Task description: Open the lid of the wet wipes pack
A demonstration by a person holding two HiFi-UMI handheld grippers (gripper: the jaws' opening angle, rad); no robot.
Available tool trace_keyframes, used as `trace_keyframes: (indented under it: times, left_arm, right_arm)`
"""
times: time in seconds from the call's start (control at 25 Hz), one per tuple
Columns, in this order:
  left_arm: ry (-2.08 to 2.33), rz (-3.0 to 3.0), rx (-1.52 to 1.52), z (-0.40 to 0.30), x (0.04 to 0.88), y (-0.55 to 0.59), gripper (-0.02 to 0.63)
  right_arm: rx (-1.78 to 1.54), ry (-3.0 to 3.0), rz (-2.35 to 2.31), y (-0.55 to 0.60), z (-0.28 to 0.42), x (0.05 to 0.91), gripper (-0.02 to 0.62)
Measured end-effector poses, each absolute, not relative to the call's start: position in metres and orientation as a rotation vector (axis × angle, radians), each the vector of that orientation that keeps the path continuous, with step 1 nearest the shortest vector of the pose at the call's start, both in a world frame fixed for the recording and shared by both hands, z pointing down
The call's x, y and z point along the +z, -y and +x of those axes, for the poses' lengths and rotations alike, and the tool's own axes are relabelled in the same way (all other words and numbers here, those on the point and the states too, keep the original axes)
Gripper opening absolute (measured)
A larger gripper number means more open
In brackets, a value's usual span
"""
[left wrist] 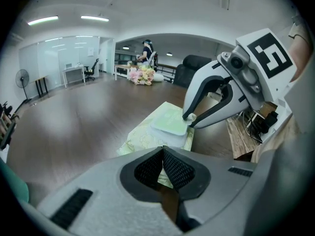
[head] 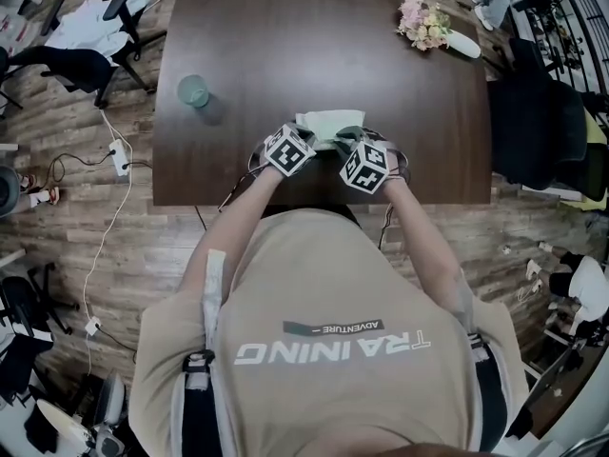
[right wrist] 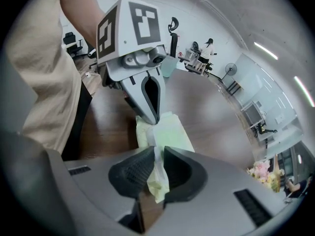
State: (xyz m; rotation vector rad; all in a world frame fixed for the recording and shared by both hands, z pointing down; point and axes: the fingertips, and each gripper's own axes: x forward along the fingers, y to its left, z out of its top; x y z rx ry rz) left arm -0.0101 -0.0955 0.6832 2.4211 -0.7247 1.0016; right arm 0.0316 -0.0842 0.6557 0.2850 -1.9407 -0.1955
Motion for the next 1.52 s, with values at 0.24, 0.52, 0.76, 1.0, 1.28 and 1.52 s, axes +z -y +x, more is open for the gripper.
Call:
trace_keyframes:
  times: [0.24, 0.52, 0.76, 1.0, 1.28, 1.52]
  left_arm:
    - [0.716, 2.414, 0.994, -0.010, 0.682, 0.095, 0.009]
    - [0.735, 2.409, 0.983, -0.007, 0.684, 0.096, 0.009]
    - [0.740, 2.388, 0.941, -0.009, 0.681, 0.095, 0.009]
    - [0.727, 2.376, 0.960, -0.011, 0.681, 0.095, 0.009]
    - [0.719, 2.353, 1.030, -0.009, 0.684, 0.096, 0.009]
    - [0.721, 2.327, 1.074, -0.007, 0.685, 0.095, 0.009]
  right_arm:
    - [-0.159, 1.985, 0.290, 0.092, 0.032, 0.637, 0.046]
    - [-0.196, 2.006, 0.317, 0.102, 0.035, 0.623, 0.038]
    - [-0.222, 2.022, 0.327, 0.112, 0.031, 0.613, 0.034]
    - [-0.221, 2.041, 0.332, 0.125, 0.027, 0.608, 0.032]
    - [-0.214, 2.071, 0.320, 0.144, 0.024, 0.605, 0.034]
    - [-0.200, 2.101, 0.308, 0.159, 0.022, 0.605, 0.034]
